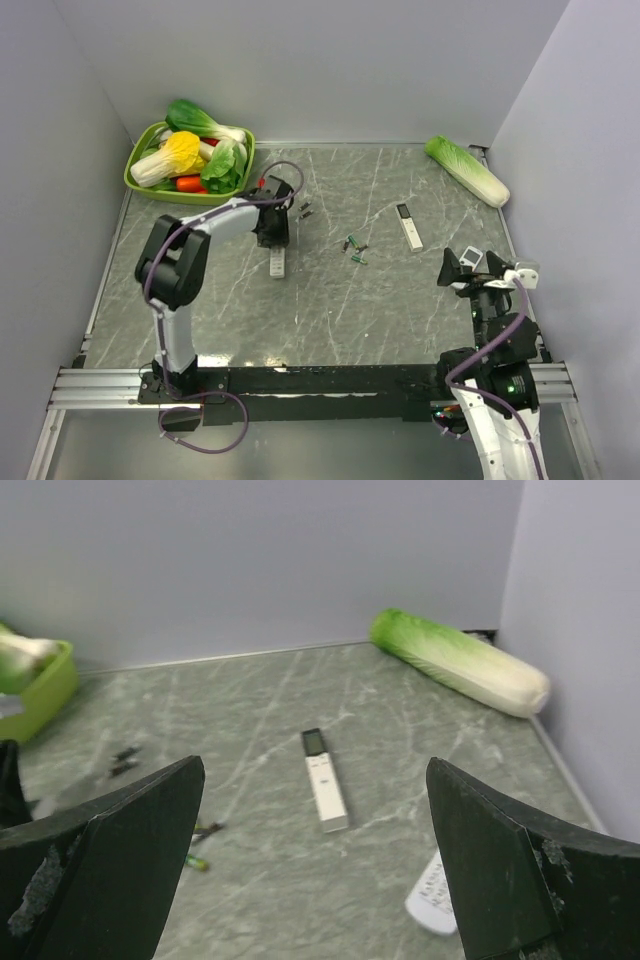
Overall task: Load the batteries into the remote control
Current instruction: Pick up the remote control from the center of the board, then adjust the remote control.
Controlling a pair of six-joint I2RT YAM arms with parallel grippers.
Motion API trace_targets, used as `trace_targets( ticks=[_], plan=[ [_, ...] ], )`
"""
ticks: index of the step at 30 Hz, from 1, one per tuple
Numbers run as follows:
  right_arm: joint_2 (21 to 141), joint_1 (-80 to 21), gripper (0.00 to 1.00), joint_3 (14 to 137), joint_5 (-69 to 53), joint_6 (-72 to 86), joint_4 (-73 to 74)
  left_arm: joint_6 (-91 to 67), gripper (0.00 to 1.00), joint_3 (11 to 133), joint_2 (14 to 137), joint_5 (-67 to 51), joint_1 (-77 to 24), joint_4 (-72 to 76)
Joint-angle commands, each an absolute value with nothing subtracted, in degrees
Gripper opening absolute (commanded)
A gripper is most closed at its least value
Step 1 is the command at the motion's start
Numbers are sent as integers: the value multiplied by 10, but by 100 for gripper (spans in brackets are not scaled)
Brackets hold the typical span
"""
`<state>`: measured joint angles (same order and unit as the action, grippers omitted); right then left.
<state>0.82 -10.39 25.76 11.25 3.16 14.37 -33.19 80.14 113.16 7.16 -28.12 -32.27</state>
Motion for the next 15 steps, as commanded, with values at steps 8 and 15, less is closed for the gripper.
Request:
trace_targets(
  ticks=[8, 15],
  plan=[
    [117, -110, 100, 443, -90, 139, 271, -345, 1, 551, 759, -89, -277, -42],
    [174, -109, 100, 421, -264, 131, 230, -390, 1, 411, 565, -134, -274, 118]
  ],
)
